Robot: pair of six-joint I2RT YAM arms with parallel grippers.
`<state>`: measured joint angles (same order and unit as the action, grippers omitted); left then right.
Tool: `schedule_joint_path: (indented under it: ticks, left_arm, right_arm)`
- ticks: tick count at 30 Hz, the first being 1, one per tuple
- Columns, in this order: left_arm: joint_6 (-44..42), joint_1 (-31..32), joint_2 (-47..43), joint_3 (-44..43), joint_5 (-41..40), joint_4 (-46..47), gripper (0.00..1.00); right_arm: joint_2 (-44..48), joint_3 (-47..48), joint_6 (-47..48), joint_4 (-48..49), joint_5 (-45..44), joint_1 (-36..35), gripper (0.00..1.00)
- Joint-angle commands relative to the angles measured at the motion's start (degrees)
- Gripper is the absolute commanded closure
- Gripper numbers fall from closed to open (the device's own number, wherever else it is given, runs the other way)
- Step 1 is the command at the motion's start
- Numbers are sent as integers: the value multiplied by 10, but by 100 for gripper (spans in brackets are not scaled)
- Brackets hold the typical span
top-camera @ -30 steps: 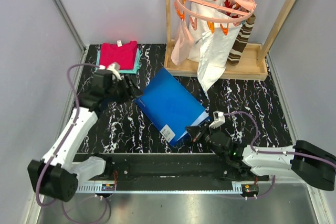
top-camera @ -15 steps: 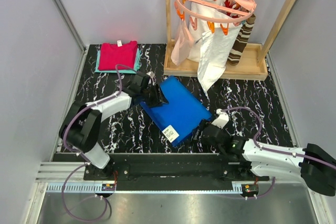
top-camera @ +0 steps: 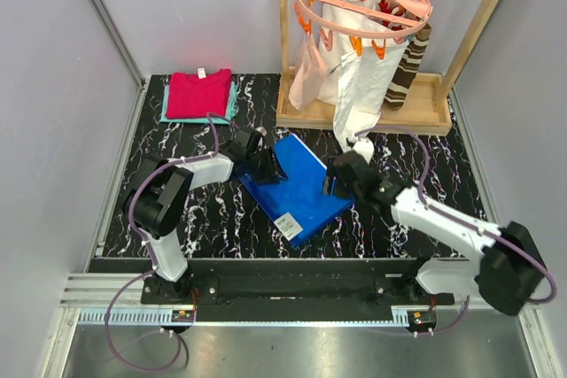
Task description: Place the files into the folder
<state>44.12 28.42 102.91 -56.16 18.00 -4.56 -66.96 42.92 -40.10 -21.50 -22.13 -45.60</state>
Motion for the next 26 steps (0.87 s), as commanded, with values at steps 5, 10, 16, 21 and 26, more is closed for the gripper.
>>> schedule_joint_path:
  ticks: [5, 10, 16, 21, 26]
  left_arm:
    - [-31, 2, -84, 9, -13, -26, 50]
    - [-61, 5, -218, -3, 10, -76, 29]
    - [-106, 11, -399, -33, 27, -151, 14]
    - [-126, 12, -490, -27, 8, -184, 8]
    - [-153, 13, -558, -56, 4, -190, 1]
  right_arm:
    - [-168, 95, 121, 61, 158, 87, 24]
    - [-125, 89, 119, 40, 157, 91, 0]
    - [76, 32, 93, -5, 148, 92, 0]
    - [211, 2, 83, -49, 104, 92, 0]
    - [367, -21, 104, -49, 84, 92, 0]
